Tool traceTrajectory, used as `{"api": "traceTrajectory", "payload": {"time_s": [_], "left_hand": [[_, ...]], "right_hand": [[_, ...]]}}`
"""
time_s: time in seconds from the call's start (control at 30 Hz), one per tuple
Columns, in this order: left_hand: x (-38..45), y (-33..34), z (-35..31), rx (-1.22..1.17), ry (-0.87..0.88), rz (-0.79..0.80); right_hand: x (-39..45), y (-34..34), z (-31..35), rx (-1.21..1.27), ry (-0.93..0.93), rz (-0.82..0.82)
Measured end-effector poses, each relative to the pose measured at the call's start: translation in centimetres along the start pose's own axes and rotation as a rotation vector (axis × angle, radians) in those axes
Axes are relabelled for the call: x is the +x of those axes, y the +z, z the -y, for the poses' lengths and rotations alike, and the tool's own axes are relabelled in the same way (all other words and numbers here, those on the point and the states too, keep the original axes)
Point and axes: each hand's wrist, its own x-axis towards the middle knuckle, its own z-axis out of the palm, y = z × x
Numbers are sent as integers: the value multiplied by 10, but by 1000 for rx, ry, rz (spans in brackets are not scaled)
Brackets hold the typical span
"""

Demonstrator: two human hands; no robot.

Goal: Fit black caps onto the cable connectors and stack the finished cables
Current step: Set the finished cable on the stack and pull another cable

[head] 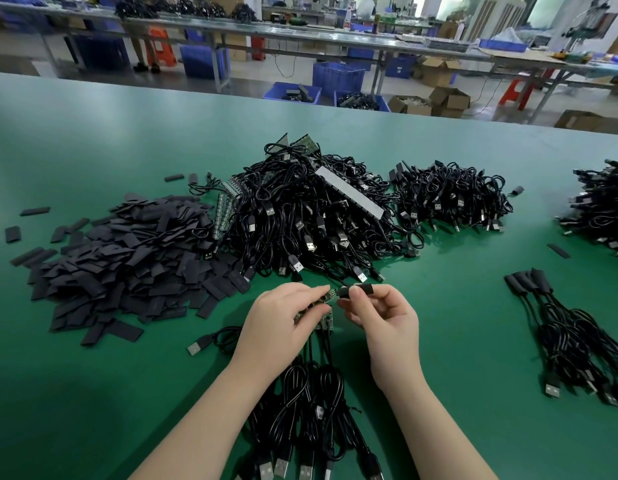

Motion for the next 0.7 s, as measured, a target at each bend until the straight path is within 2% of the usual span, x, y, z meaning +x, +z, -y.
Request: {"api": "traceTrajectory", "payload": {"time_s": [0.7], "left_hand": [[1,1,3,-30,-14,40]], "right_hand": [[-1,-1,3,-184,-142,79]]}}
